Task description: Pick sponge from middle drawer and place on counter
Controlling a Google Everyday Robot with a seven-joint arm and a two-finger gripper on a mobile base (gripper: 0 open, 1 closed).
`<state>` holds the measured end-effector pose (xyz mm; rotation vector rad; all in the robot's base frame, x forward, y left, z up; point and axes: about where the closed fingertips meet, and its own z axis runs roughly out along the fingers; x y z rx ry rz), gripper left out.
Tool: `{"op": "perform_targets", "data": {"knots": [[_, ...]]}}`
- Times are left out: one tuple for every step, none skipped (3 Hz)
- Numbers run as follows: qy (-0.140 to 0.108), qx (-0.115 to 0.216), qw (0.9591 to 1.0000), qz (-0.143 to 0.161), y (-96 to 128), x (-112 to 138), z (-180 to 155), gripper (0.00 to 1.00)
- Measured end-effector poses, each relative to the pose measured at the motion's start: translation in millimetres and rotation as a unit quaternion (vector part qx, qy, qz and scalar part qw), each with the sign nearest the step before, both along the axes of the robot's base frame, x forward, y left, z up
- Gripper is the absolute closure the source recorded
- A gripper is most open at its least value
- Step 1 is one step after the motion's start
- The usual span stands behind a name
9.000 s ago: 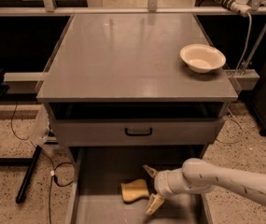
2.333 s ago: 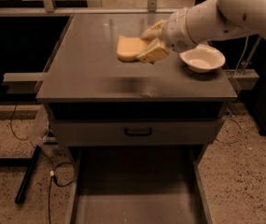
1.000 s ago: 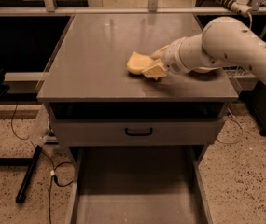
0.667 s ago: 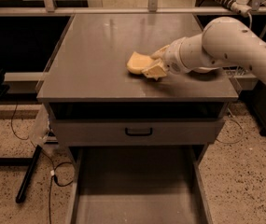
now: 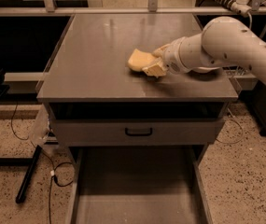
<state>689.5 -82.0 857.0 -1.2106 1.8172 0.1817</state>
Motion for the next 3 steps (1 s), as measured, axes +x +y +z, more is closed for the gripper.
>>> {"op": "perform_targets", "data": {"knots": [[0.0,0.0,1.0,0.0,0.0,0.0,0.0,0.13],[0.0,0.0,1.0,0.0,0.1,0.0,0.0,0.0],[0.0,0.0,1.0,0.0,0.1,0.0,0.0,0.0]]}}
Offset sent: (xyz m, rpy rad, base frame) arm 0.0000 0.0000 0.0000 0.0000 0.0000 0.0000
